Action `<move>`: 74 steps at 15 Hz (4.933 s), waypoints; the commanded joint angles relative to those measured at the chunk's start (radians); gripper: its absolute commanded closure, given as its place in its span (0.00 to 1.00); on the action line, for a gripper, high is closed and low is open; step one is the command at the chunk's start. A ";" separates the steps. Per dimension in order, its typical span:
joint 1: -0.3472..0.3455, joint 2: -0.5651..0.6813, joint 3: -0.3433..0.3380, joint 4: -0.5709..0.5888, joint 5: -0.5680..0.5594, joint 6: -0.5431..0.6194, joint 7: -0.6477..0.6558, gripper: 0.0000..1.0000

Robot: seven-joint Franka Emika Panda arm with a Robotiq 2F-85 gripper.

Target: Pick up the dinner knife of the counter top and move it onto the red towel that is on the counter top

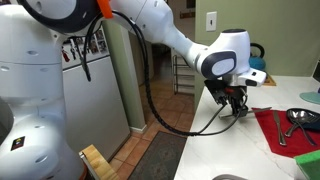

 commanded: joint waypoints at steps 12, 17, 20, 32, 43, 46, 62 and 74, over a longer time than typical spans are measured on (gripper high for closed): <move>-0.044 0.113 0.026 0.158 0.051 -0.136 -0.081 0.53; -0.040 0.077 0.017 0.128 0.034 -0.139 -0.071 0.18; -0.040 0.053 0.015 0.123 0.035 -0.198 -0.063 0.00; -0.036 0.020 0.006 0.129 0.047 -0.233 -0.042 0.00; -0.064 0.059 0.038 0.161 0.116 -0.205 -0.188 0.00; -0.082 0.088 0.054 0.182 0.178 -0.206 -0.260 0.00; -0.174 0.202 0.096 0.253 0.319 -0.270 -0.382 0.00; -0.184 0.261 0.091 0.335 0.297 -0.343 -0.350 0.28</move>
